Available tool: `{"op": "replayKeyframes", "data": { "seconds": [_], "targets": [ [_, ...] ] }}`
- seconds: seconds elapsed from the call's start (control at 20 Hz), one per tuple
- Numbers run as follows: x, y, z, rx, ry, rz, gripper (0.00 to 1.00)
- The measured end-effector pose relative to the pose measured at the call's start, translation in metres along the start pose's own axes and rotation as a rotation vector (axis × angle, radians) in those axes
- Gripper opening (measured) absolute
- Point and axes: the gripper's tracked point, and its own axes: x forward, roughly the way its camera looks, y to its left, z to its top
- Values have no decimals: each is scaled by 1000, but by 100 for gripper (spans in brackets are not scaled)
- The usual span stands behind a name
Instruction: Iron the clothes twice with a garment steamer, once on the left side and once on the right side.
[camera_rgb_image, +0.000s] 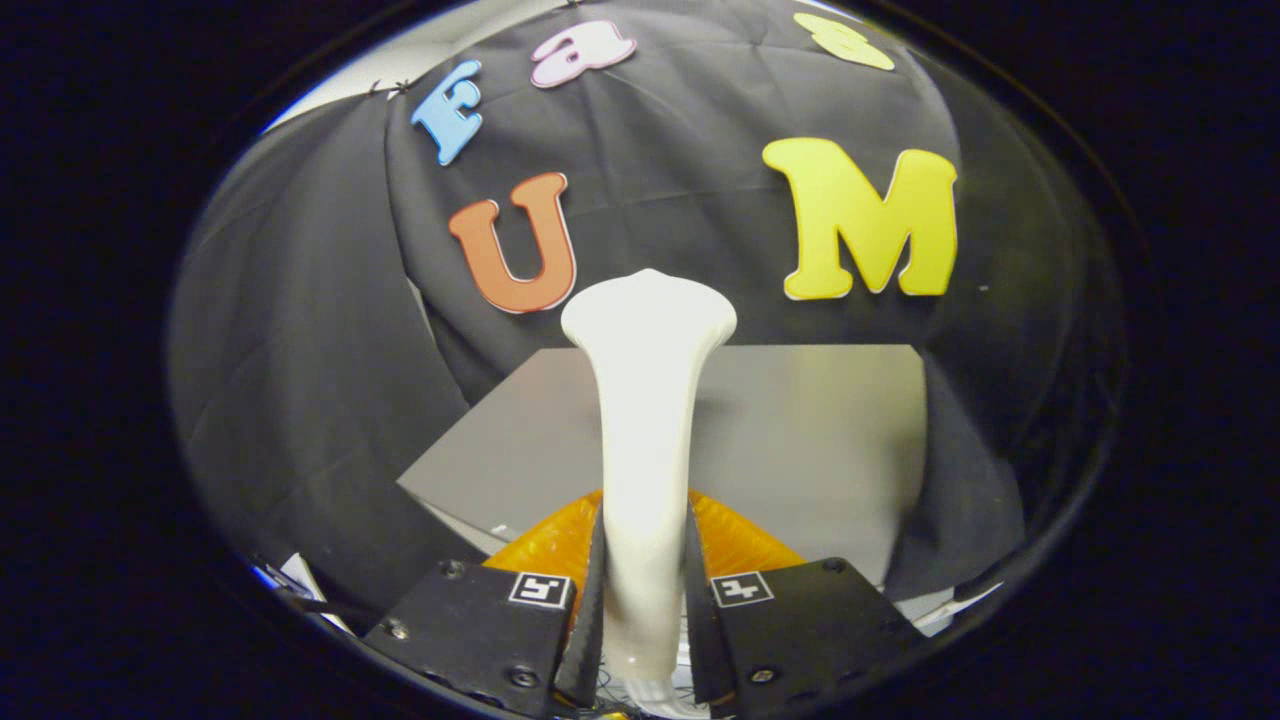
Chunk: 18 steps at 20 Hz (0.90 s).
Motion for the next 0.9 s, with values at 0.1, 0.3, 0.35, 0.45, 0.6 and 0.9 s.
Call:
{"op": "replayKeyframes", "data": {
  "seconds": [0.1, 0.3, 0.35, 0.45, 0.6, 0.9],
  "targets": [
    [-34, -1, 0, 5, -41, 16, 38],
    [-107, -10, -3, 0, -118, 23, 38],
    [-125, -13, -3, 0, -135, 22, 38],
    [-162, -22, -4, 0, -163, 15, 38],
    [-214, -40, -11, 9, -197, -2, 38],
    [-310, -93, -19, 34, -279, -78, 38]
  ]
}}
